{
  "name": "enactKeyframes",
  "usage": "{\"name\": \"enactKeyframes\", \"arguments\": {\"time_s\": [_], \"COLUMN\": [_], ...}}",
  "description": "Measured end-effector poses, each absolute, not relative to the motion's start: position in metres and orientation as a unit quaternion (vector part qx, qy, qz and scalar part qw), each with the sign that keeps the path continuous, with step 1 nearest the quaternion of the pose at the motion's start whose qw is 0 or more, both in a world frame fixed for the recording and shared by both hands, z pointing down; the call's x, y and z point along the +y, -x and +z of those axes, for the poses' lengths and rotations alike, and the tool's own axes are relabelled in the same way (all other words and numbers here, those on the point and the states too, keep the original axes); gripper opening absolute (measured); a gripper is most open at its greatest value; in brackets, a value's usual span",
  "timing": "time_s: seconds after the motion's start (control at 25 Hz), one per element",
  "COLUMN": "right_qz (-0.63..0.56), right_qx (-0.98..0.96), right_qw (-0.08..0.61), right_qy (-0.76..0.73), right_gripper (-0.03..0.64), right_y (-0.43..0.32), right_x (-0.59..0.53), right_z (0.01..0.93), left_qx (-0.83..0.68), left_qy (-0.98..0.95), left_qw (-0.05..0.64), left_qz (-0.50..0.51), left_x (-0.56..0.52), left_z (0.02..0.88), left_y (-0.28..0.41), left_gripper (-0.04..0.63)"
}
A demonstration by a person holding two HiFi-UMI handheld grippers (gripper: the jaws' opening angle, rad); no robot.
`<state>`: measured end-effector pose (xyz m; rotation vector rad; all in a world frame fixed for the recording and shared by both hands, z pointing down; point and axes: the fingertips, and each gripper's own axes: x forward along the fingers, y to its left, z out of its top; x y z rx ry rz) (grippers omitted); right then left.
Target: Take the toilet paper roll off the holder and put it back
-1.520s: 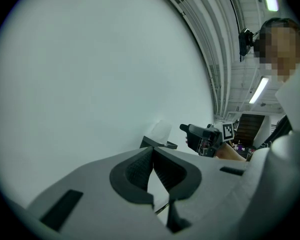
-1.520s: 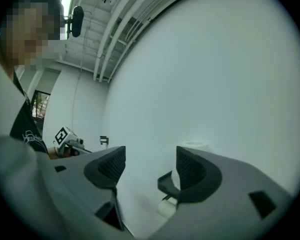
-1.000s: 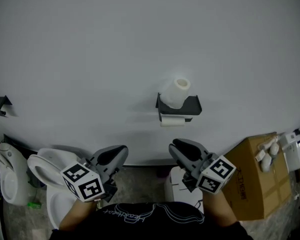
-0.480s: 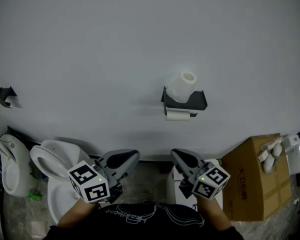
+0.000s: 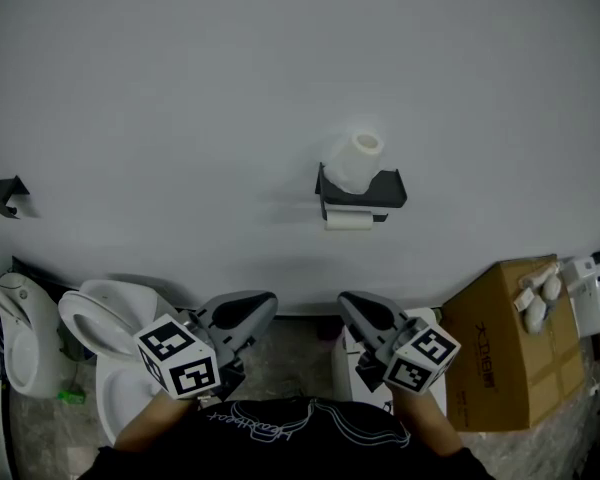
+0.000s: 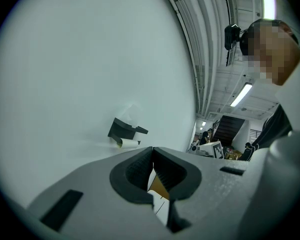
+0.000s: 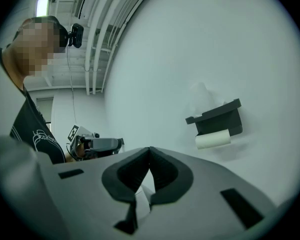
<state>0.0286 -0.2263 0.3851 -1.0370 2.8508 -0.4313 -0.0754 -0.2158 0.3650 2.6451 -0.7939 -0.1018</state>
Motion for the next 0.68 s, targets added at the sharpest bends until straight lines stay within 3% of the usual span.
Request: {"name": "enactKeyframes", "arguments": {"time_s": [0.68], "right_qz": [-0.140], "right_qx": [0.931], "right_qw": [0.035], "right_qy": [0.335], "right_gripper": [0.005], "right_y": [-0.0223], "right_x": [-0.2348], "right_z": [0.3860], "left_qx": [-0.286], "left_qy": [-0.937], "left_qw": [0.199], "left_qz": [-0.032], "left_x": [-0.2247], "left_z": [0.3694], "left_y": [0.0845], "left_gripper": [0.005]}}
